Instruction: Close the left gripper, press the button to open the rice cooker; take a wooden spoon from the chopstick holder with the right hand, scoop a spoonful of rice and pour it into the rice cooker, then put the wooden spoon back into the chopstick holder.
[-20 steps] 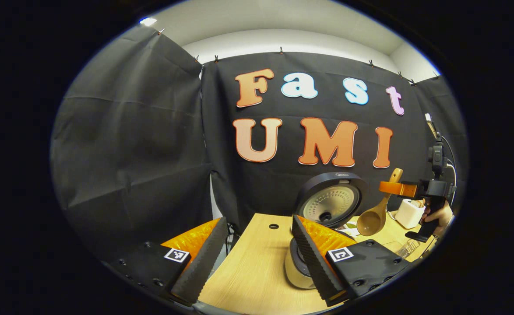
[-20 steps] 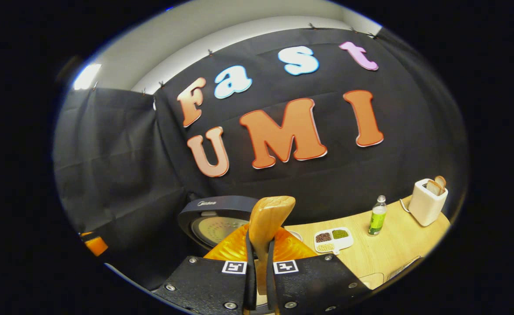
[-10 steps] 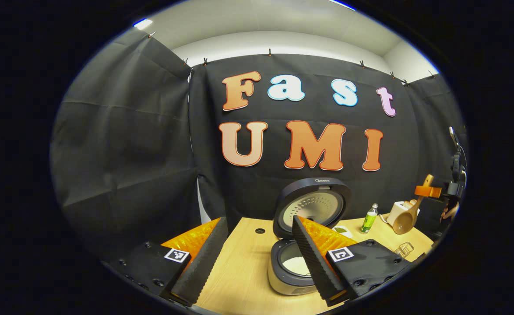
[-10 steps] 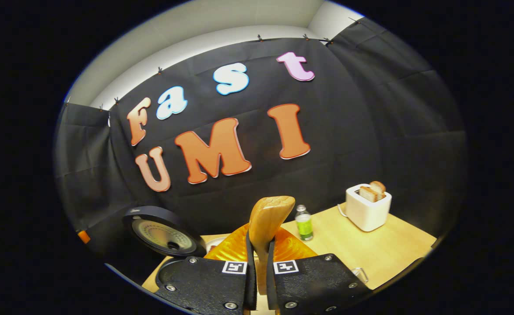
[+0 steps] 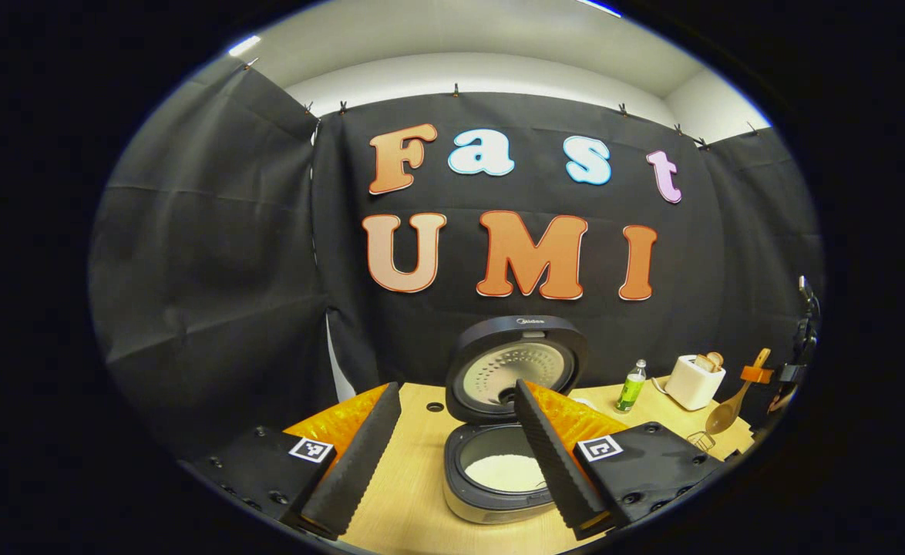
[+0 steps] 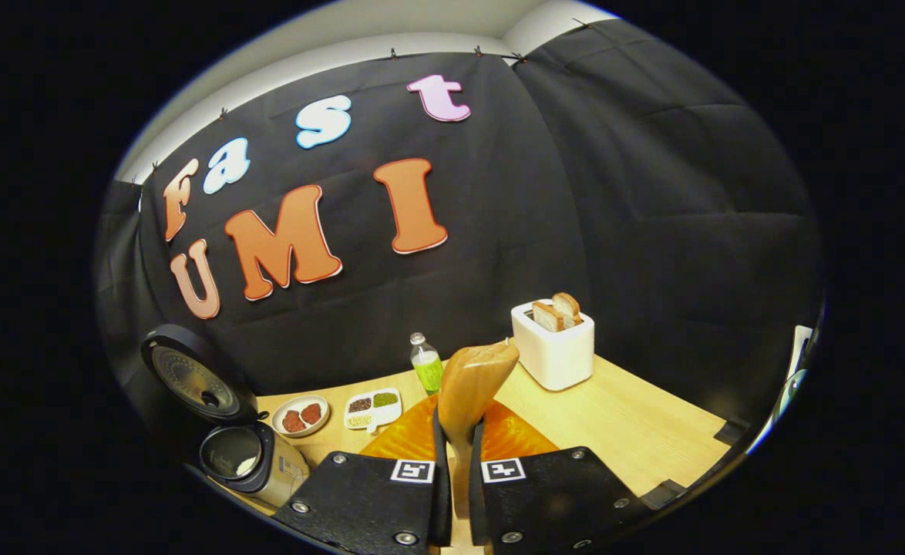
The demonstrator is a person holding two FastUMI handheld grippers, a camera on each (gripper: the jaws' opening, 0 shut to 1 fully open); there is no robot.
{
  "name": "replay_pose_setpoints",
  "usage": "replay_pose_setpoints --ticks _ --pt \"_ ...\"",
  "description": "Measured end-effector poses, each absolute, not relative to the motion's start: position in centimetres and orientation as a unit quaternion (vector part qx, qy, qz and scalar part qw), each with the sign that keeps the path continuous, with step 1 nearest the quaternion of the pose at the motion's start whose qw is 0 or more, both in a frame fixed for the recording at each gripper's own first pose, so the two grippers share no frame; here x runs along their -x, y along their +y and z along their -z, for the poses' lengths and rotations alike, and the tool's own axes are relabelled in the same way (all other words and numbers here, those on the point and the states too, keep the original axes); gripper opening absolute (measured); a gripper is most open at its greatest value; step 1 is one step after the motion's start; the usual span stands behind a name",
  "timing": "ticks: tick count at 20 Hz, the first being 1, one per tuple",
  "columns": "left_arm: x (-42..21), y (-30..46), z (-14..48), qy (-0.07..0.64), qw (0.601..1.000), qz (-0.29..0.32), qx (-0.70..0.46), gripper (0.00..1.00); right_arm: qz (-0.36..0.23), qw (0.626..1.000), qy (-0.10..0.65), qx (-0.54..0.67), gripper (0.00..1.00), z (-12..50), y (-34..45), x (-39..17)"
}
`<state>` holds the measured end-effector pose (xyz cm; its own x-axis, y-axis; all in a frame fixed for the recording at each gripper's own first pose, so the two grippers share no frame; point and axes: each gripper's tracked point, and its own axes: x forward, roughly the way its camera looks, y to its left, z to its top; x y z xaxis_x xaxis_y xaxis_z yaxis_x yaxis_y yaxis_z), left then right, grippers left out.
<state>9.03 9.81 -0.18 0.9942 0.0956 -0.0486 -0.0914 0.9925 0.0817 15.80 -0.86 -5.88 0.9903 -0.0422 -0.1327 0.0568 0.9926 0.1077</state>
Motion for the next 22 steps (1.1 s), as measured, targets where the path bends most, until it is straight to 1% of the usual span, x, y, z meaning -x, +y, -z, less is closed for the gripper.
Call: replay_pose_setpoints --ticks 1,4,5,7,10,13,14,15,16,18,21,22 --pt "-9.1 9.2 0.3 0.029 0.998 -0.044 -0.039 0.96 0.027 0.995 0.074 -0.056 0.08 6.9 -1.3 -16.2" --pt "-9.4 8.4 0.3 0.031 0.997 -0.047 -0.044 0.99 0.033 0.992 0.109 -0.050 0.08 10.5 -2.5 -17.3" --pt "-9.5 8.3 0.2 0.031 0.997 -0.050 -0.047 0.99 0.034 0.991 0.124 -0.048 0.09 11.8 -2.7 -17.7" --pt "-9.5 7.8 0.1 0.032 0.996 -0.056 -0.056 0.97 0.032 0.989 0.135 -0.051 0.10 13.1 -2.8 -18.5" --pt "-9.6 7.3 0.0 0.033 0.995 -0.064 -0.066 0.97 0.034 0.986 0.152 -0.053 0.10 15.2 -3.2 -19.4" --pt "-10.0 7.1 0.0 0.035 0.994 -0.069 -0.072 0.99 0.032 0.984 0.163 -0.067 0.09 16.5 -3.4 -19.9" --pt "-10.2 6.8 0.0 0.038 0.994 -0.070 -0.073 0.99 0.031 0.983 0.168 -0.073 0.12 16.9 -3.5 -19.9" --pt "-10.4 6.6 0.1 0.039 0.994 -0.070 -0.073 0.97 0.031 0.981 0.174 -0.076 0.13 17.4 -3.7 -19.9" --pt "-10.8 6.5 0.2 0.040 0.994 -0.071 -0.072 0.99 0.034 0.980 0.179 -0.079 0.14 17.6 -4.0 -19.9" --pt "-11.2 6.1 0.3 0.042 0.994 -0.071 -0.072 0.99 0.036 0.979 0.184 -0.086 0.14 17.6 -4.6 -19.9" --pt "-11.6 5.1 0.0 0.042 0.994 -0.071 -0.073 0.99 0.028 0.975 0.194 -0.108 0.18 17.3 -4.6 -19.8" --pt "-11.8 4.8 0.0 0.042 0.994 -0.071 -0.074 0.97 0.031 0.974 0.193 -0.114 0.21 16.8 -4.9 -19.8"
